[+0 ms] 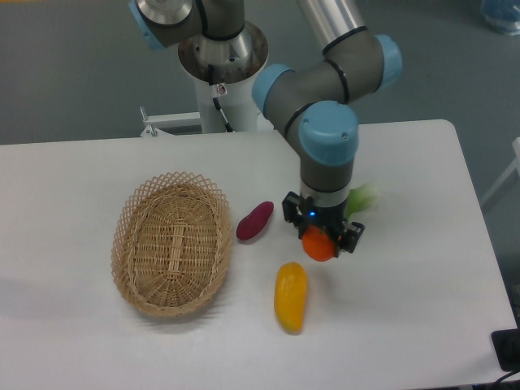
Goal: Pick up the orange from the basket
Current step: 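Carry the orange toward the bok choy and hold it there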
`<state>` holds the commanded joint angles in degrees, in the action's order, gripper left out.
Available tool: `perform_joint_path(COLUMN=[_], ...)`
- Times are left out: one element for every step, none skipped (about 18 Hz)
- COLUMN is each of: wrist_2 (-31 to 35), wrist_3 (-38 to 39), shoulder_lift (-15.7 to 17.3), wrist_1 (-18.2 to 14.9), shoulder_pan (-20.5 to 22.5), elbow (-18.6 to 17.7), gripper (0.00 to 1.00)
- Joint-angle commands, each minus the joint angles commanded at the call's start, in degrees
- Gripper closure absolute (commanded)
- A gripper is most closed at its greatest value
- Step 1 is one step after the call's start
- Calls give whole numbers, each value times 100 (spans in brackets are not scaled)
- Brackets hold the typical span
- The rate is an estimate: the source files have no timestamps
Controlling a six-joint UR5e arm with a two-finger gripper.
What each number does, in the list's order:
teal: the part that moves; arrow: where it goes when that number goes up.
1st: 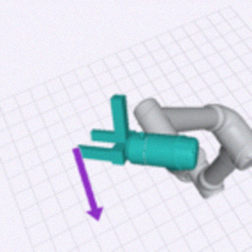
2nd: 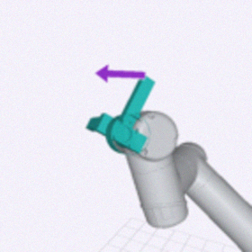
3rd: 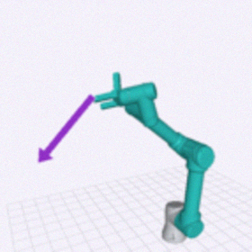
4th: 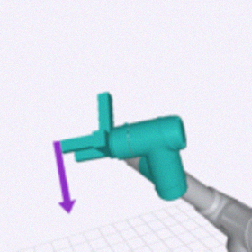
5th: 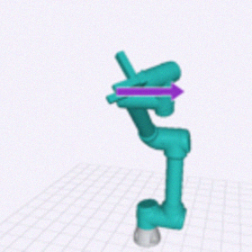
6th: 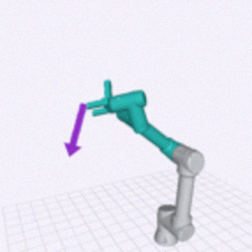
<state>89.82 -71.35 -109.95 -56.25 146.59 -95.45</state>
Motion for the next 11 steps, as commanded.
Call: perform_joint_path(wrist_2=[0,0,9,44,140,228,255,255,255,246,246], wrist_3=[-80,-159,-256,-343,-388,-397,-397,-397,-397,-406,-441], shoulder_lift=[0,-17,-52,-105,-140,-158,-176,-184,-185,-185,-185], wrist_1=[9,26,27,27,-26,-61,-61,-61,-61,-61,-61], shoulder_pan=[62,115,132,141,150,176,185,194,203,255,290], elbow=[9,26,70,131,210,281,307,316,325,316,325], gripper=[52,52,52,52,52,52,51,51,51,51,51])
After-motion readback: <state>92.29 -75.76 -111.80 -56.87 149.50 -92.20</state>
